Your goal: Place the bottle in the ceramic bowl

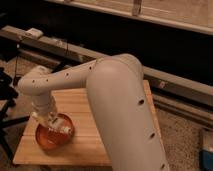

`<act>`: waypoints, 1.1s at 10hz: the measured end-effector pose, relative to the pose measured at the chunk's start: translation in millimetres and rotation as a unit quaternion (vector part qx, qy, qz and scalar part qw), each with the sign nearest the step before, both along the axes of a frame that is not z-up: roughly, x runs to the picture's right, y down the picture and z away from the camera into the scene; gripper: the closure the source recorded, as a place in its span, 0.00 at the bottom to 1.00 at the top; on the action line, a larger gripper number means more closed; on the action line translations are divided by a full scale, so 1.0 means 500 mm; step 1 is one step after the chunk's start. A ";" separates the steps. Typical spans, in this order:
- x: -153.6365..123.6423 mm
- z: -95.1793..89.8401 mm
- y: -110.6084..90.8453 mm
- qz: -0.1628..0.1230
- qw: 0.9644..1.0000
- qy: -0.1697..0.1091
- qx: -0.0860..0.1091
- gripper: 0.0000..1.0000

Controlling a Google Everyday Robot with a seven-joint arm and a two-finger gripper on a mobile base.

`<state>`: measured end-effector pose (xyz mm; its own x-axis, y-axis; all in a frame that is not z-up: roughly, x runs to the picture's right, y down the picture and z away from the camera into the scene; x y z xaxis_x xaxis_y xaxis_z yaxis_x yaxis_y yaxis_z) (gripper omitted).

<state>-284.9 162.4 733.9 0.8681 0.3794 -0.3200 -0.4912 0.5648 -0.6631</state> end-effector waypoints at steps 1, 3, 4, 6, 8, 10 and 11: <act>-0.001 0.001 0.003 0.000 1.000 -0.001 -0.003 0.20; 0.000 0.003 0.005 0.001 1.000 0.000 -0.006 0.20; 0.000 0.004 0.005 0.001 1.000 0.000 -0.007 0.20; -0.002 0.006 0.006 0.003 1.000 -0.001 -0.009 0.20; -0.005 0.005 0.005 0.005 1.000 -0.003 -0.008 0.20; -0.004 0.005 0.005 0.006 1.000 -0.003 -0.008 0.20; -0.004 0.006 0.005 0.006 1.000 -0.003 -0.008 0.20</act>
